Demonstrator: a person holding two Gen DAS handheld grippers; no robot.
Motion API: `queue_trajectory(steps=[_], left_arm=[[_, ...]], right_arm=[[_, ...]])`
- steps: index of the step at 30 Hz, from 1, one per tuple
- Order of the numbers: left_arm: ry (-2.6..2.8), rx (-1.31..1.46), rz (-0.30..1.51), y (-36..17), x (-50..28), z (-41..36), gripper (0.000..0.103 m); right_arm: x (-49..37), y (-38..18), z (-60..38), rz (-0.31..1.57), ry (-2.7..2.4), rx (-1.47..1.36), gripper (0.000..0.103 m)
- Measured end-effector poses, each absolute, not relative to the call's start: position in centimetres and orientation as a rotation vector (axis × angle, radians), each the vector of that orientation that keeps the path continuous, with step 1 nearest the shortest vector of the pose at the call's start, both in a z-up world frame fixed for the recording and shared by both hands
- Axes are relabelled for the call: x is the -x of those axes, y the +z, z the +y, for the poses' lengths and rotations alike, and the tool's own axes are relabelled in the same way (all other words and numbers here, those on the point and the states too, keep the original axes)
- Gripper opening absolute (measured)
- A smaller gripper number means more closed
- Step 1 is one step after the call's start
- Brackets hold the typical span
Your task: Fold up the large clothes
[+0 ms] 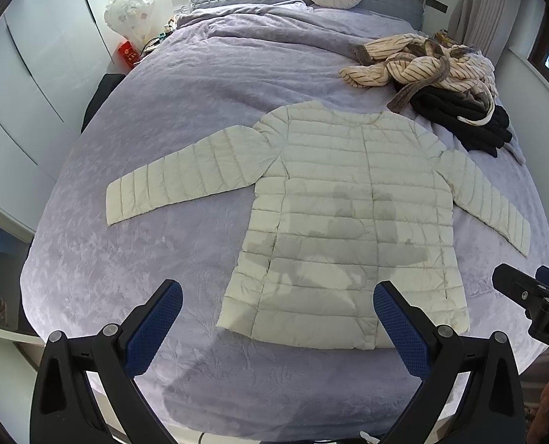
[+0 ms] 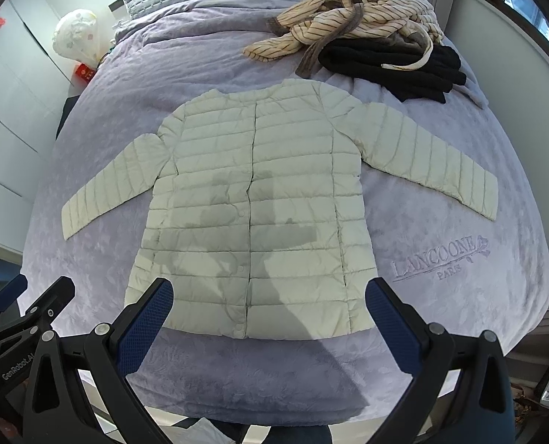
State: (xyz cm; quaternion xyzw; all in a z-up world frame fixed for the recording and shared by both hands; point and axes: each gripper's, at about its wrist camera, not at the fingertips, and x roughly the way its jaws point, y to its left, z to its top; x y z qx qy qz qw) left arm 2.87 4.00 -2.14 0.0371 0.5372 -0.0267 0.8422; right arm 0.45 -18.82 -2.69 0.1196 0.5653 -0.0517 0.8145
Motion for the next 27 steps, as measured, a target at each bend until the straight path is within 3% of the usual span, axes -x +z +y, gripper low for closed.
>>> queue_trajectory(steps=[27], left_arm=[[-0.043, -0.078, 1.144, -2.81, -2.96, 4.65, 0.103]], right_arm=[[-1.17, -2.77, -18.36, 1.244, -0.121, -0.215, 0.103]])
